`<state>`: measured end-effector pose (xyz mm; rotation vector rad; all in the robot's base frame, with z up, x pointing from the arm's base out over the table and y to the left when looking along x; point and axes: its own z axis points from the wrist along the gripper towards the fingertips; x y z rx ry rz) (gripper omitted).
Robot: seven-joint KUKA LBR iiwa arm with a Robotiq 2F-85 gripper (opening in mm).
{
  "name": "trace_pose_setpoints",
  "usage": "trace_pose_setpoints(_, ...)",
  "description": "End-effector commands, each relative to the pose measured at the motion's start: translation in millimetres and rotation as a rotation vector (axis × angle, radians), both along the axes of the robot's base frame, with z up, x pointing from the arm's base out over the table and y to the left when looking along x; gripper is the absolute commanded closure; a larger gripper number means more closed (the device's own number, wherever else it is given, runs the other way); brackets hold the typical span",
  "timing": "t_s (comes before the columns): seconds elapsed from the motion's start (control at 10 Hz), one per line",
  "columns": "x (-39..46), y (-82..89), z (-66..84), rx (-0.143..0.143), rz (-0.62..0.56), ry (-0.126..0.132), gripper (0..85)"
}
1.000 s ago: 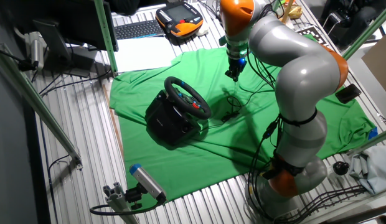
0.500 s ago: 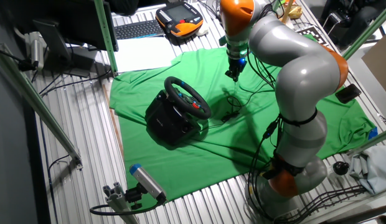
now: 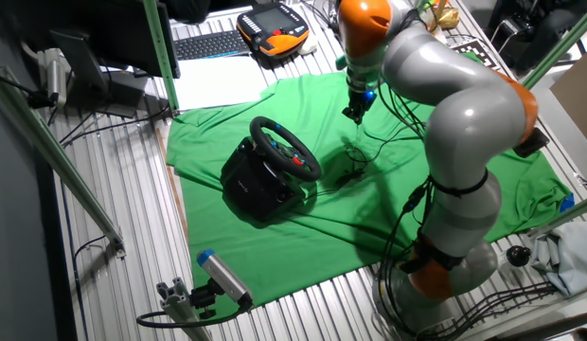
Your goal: Rotate the steering wheel 90 degrees counterclockwise
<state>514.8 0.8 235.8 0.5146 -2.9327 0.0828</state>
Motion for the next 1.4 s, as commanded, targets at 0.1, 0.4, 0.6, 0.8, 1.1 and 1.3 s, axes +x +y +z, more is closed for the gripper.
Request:
trace_pose_setpoints(0.1,0.0,-0.1,0.0,0.044,-0.025,-0.013,85.0)
trace_pose_setpoints(0.4,0.0,-0.1,0.0,0.064,-0.018,-0.011,85.0)
trace_pose_setpoints(0.6,0.0,-0.1,0.0,0.061,-0.014,-0.035,85.0)
trace_pose_setpoints(0.8,0.0,-0.1,0.0,0.06,-0.013,-0.042,85.0)
trace_pose_setpoints(1.1,0.0,-0.1,0.0,0.025,-0.037,-0.067,85.0)
trace_pose_setpoints(1.3,0.0,-0.1,0.0,0.049,-0.067,-0.091,85.0)
